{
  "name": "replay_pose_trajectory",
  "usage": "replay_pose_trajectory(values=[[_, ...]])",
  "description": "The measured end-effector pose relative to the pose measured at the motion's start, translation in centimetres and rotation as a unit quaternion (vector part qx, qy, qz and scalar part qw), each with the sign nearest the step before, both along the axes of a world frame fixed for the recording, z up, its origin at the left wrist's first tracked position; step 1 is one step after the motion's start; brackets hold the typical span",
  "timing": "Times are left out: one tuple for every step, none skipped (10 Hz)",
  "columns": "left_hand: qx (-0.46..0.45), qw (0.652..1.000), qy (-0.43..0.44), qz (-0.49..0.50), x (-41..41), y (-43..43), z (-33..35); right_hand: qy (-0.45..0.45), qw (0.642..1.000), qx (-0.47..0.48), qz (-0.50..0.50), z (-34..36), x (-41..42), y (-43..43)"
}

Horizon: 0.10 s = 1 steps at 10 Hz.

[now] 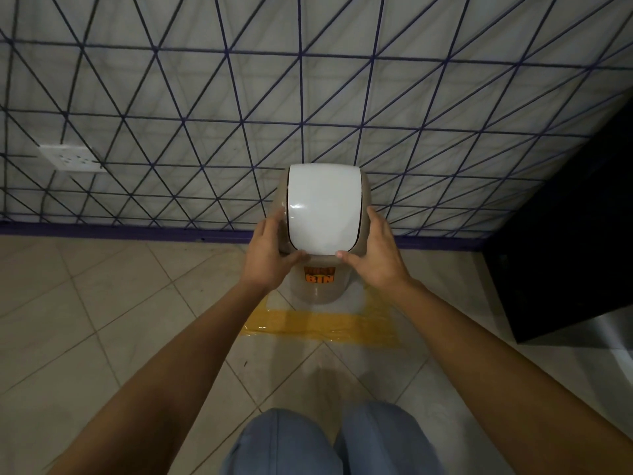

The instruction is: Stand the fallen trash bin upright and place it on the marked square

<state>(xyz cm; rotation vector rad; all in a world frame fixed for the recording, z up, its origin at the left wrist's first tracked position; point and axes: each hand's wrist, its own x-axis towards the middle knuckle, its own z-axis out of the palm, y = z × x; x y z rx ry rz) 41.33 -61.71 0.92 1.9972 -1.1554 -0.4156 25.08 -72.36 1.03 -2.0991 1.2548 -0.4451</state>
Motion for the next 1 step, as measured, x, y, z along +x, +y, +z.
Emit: replay_pose_trajectory(values=[[0.002,1.000,-0.008,-0.004,-1.06,0.42,2.15,0.000,1.000,-0.009,0.000,1.82,-0.39,0.78]])
